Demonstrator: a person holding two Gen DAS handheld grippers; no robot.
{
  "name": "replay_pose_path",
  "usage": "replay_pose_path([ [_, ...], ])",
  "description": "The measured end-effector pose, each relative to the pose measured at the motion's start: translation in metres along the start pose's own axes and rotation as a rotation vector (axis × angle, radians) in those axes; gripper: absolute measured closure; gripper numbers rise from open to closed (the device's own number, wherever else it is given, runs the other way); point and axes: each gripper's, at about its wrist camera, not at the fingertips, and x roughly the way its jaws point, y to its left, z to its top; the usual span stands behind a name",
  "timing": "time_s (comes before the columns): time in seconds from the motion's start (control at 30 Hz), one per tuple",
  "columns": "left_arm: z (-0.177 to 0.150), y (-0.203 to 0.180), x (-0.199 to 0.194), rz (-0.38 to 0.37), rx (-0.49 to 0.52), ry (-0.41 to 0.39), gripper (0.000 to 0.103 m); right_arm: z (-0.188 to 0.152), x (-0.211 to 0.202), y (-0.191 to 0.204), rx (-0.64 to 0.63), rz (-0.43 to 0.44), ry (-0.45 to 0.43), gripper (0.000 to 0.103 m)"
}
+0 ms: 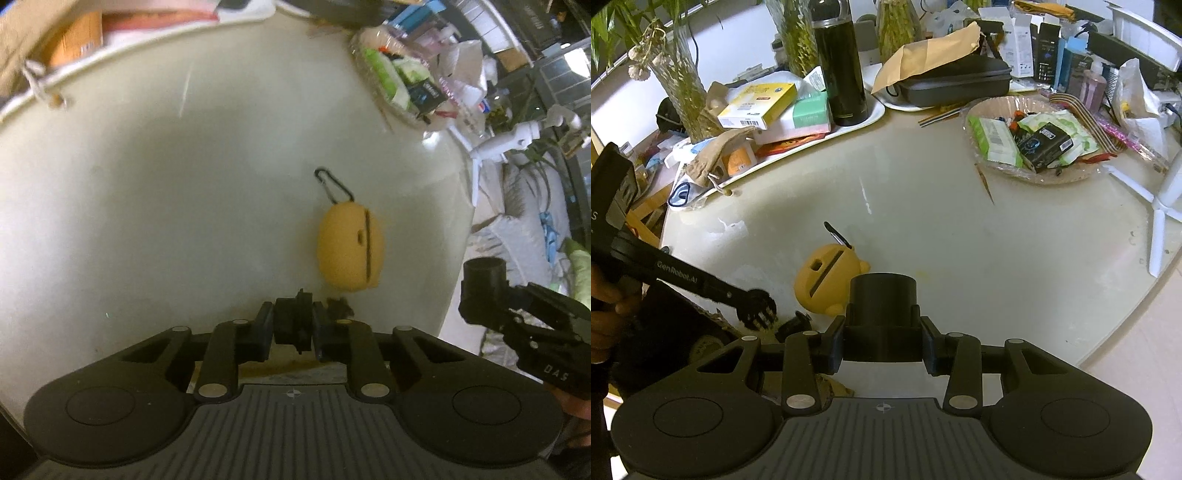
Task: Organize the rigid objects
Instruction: 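Grasp the black round-based mount with the left gripper while the right gripper holds the cup, then carry the cup and mount over the box and lower them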
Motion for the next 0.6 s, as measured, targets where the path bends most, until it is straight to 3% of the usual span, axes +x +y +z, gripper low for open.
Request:
replay_pose_path([
  [0.37,-0.007,-0.028,-0.035,0.083,0.161,-0.130,0.082,-0.004,-0.013,0.009,0.005,0.017,-0.026,0.059],
  [0.6,-0.017,-0.044,-0.054,0.090,0.236,-0.176,0.082,-0.004,-0.026,0.020,-0.006,0.031,-0.047,0.059],
])
